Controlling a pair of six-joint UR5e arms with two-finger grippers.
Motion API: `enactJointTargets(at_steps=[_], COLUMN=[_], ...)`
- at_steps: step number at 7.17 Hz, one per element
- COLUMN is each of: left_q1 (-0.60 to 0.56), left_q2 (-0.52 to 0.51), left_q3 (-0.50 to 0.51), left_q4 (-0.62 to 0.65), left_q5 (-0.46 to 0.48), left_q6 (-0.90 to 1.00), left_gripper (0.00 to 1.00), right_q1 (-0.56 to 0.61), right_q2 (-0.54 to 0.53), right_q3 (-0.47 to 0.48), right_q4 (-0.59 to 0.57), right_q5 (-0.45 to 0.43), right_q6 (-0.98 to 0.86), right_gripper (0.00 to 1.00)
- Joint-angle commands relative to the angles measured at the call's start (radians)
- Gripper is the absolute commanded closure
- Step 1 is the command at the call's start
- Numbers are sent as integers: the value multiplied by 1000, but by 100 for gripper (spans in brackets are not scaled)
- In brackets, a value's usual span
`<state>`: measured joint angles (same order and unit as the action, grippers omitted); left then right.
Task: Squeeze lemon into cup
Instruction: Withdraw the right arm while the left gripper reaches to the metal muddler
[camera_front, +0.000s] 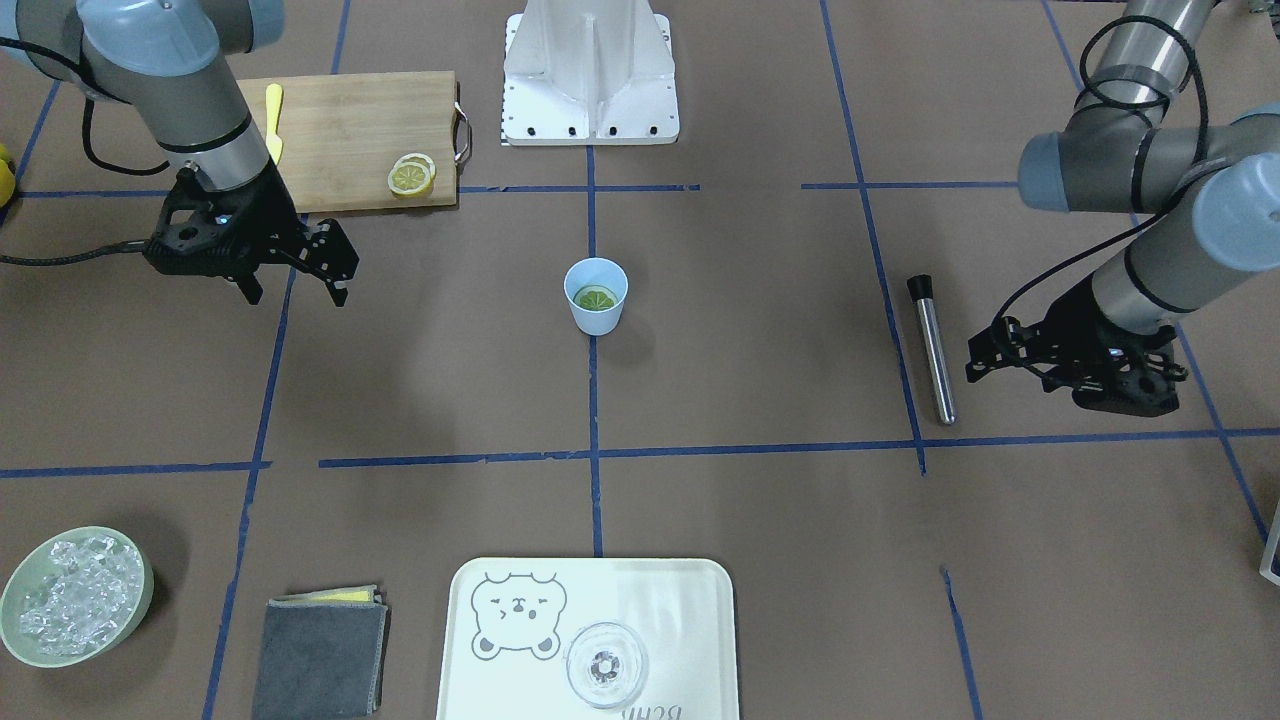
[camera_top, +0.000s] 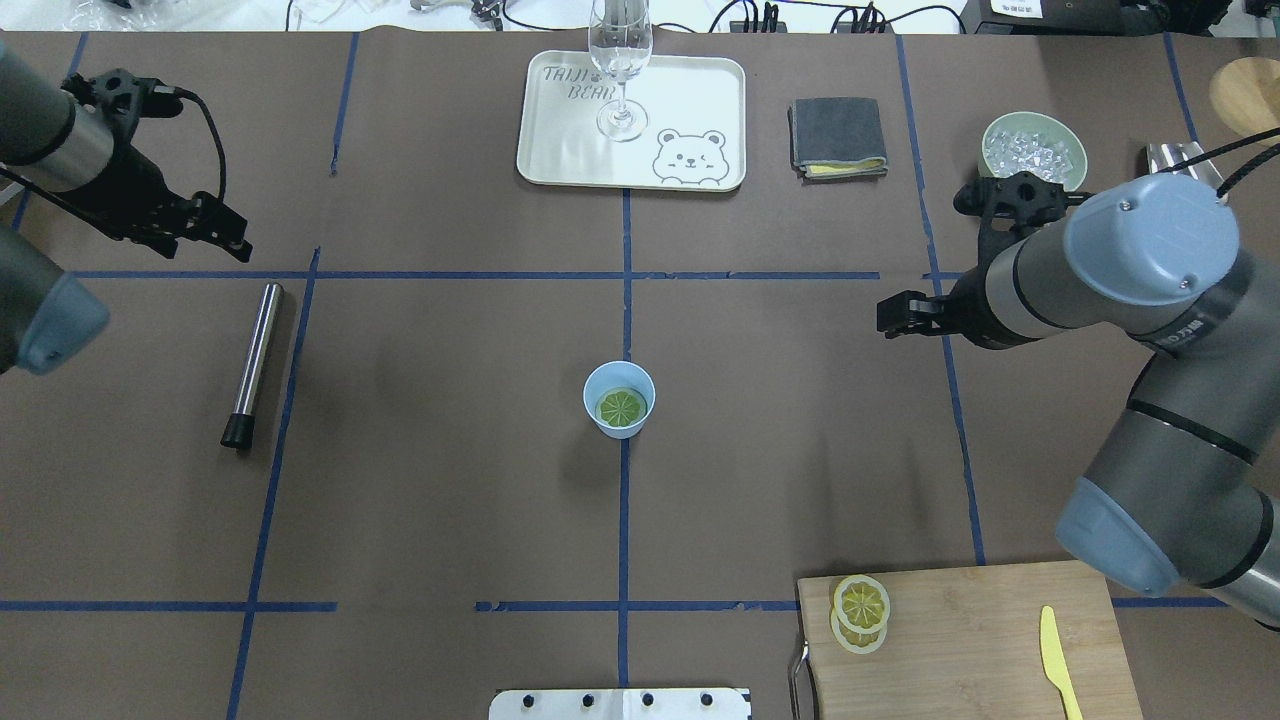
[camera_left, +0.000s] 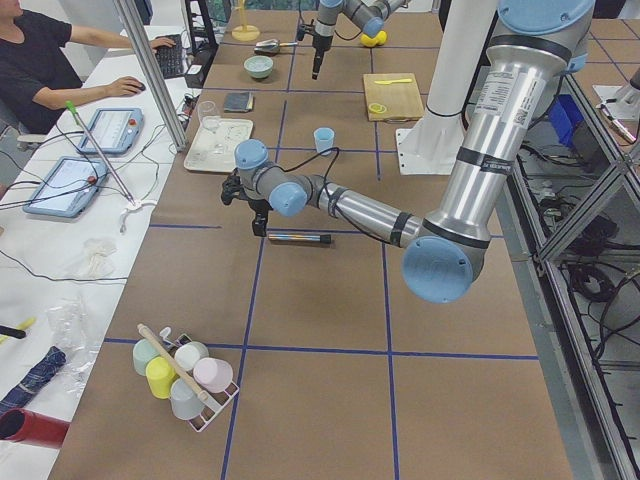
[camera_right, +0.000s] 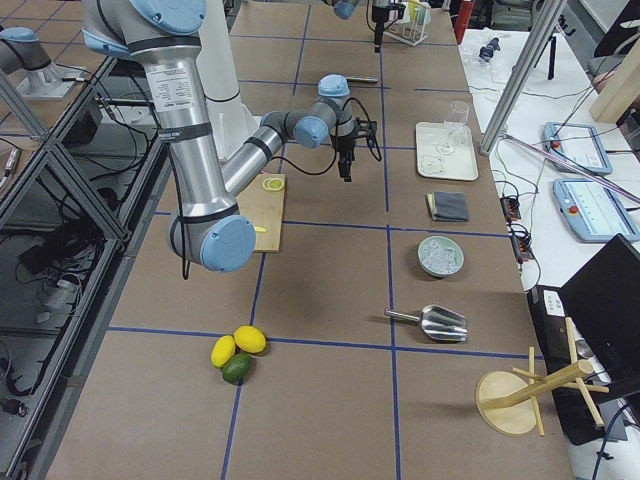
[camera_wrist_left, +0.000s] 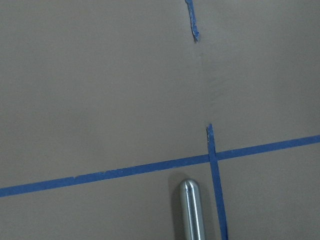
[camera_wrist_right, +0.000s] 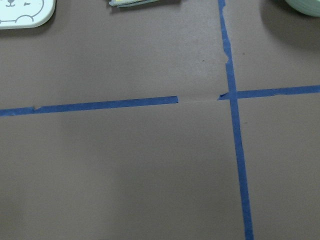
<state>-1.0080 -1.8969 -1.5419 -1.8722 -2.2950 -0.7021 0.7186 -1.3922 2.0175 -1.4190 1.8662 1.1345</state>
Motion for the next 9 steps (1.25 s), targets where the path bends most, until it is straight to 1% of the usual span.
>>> enactJointTargets(at_steps=[1, 2, 4, 8, 9], left_q1=[94, 97, 100, 114, 117], left_q2=[-24, -8, -8, -10, -10], left_q3=[39, 45, 51, 66, 68], left_q4=[5, -1, -4, -8, -10], left_q5=[85, 95, 95, 94, 94], left_q6=[-100, -88, -68, -68, -68], left_gripper=[18, 19, 19, 20, 22], right_q1=[10, 10, 10, 8, 8], right_q2=[-34, -34, -34, -34, -34], right_q3=[0, 0, 0, 0, 0], right_q4=[43, 43, 43, 43, 43], right_q5=[11, 11, 11, 13, 13], right_q6=[-21, -19, -18, -12, -12], right_gripper=[0, 0, 0, 0, 0])
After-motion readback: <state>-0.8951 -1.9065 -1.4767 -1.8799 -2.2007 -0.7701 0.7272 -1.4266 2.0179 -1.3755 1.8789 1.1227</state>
